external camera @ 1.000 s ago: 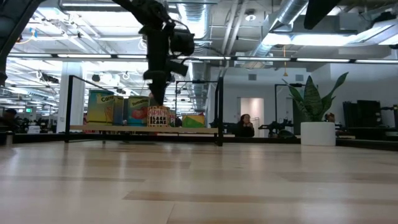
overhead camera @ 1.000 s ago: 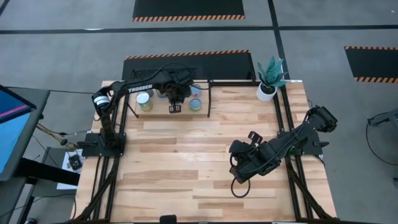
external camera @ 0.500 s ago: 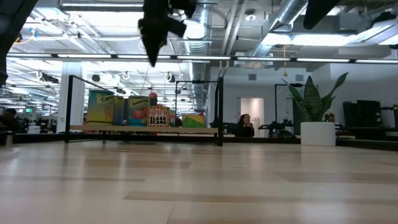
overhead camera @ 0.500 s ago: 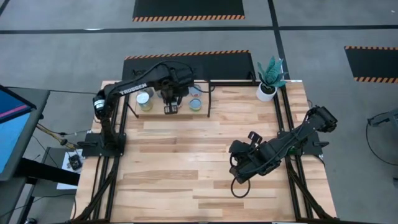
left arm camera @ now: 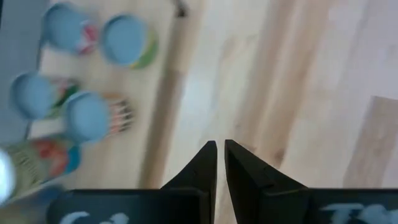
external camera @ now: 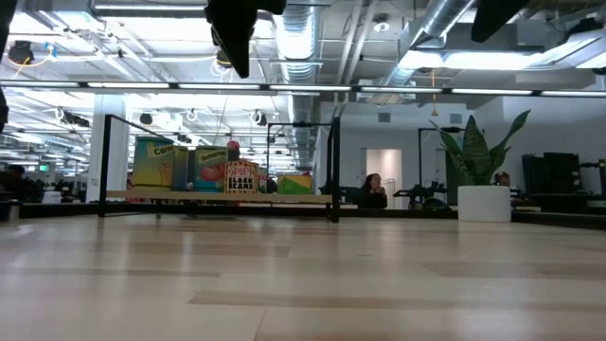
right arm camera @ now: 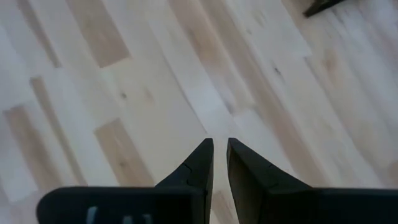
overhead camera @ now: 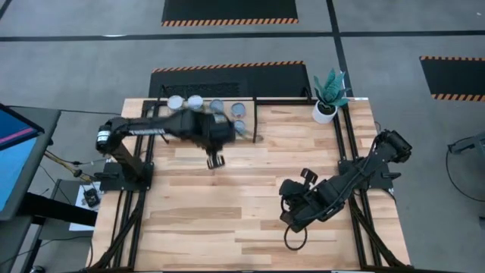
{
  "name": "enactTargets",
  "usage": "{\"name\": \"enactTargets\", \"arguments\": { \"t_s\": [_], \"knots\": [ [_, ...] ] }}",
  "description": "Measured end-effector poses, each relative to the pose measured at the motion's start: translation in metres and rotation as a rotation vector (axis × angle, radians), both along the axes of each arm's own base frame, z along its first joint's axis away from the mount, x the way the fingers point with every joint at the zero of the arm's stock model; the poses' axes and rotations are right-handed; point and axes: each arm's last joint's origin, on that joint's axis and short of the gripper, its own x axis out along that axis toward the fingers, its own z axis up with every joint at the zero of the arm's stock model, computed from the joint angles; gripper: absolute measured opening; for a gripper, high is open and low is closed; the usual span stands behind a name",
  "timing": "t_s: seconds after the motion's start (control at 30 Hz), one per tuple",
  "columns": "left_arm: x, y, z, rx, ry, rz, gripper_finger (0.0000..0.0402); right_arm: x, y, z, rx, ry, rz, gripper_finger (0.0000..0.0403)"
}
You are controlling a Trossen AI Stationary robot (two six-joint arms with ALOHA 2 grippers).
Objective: Pick and place cans onto a shelf
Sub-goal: Return to Home Position
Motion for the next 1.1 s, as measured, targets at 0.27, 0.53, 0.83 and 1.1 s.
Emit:
{"name": "enactTargets", "arguments": {
  "t_s": [0.27, 0.53, 0.83, 1.1],
  "knots": [
    [0.006, -0.069, -0.036, 0.025, 0.019, -0.271, 0.0022, 0.002, 0.010, -0.003, 0.044, -0.064, 0.022, 0.0070],
    [0.000, -0.092, -0.040, 0.076, 0.046, -0.388, 0.0022, 0.009, 0.011, -0.001, 0.081, -0.118, 0.015, 0.0070],
    [0.000, -0.093, -0.040, 0.008, 0.018, -0.275, 0.0022, 0.014, 0.002, -0.001, 0.085, -0.113, -0.017, 0.0070],
    [0.001, -0.093, -0.040, -0.003, -0.004, -0.227, 0.0022, 0.018, -0.004, -0.002, 0.054, -0.082, 0.039, 0.0070]
  ]
}}
